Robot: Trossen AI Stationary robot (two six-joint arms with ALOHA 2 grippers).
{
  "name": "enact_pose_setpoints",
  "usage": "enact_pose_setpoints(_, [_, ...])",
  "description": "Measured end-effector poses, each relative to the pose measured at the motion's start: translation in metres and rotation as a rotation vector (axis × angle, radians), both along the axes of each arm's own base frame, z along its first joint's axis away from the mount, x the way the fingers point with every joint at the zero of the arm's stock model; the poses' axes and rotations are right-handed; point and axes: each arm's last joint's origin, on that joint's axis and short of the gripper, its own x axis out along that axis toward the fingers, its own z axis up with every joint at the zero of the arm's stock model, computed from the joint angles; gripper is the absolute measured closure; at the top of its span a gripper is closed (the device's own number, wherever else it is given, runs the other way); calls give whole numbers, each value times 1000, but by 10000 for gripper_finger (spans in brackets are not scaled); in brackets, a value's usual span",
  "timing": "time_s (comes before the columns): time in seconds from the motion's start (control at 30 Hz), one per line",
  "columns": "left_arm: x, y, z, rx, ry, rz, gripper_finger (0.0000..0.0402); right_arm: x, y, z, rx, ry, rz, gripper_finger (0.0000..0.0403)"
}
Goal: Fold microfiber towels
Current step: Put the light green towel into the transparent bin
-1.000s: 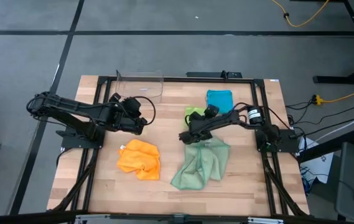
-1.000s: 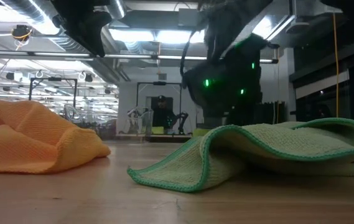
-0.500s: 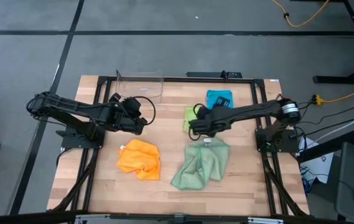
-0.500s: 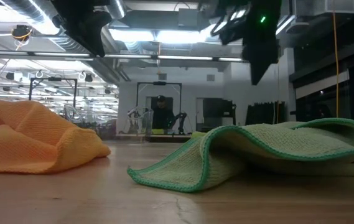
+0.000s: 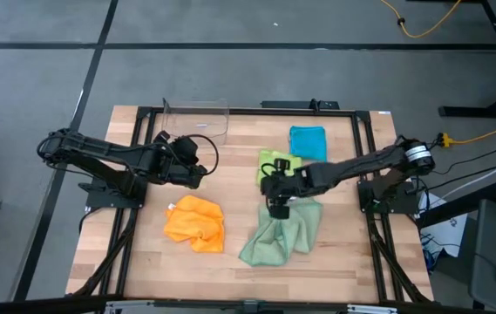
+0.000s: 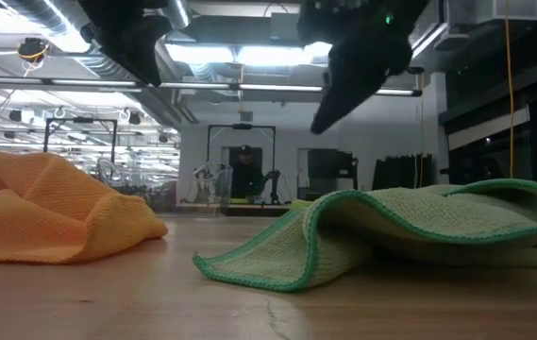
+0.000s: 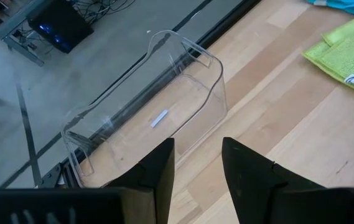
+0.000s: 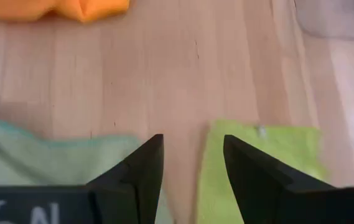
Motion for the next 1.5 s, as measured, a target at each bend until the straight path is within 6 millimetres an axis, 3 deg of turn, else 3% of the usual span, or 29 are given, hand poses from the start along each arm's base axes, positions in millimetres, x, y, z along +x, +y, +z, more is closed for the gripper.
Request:
enact_pose_setpoints(0.13, [0, 0, 0, 0, -3, 0, 276, -4, 1, -24, -3, -53, -7, 233])
enact_pose_setpoints(0.4, [1, 0, 0, -1, -7, 0, 276, -20, -10, -72, -58, 25, -95, 223])
enact_pose_setpoints(0.73, [1, 0, 0, -4, -8, -1, 276, -16, -31, -85, -29, 64, -145, 113])
enact_pose_setpoints(0.93, [1, 0, 0, -4, -7, -1, 276, -11, -40, -107, -120, 140, -135, 97])
enact_pose_setpoints(1.13, [0, 0, 0, -8, -2, -3, 276, -10, -43, -117, -131, 168, -150, 122])
enact_pose_setpoints(1.5, [-1, -5, 0, -54, 1, -33, 276, -5, -55, -115, -95, 182, -165, 248])
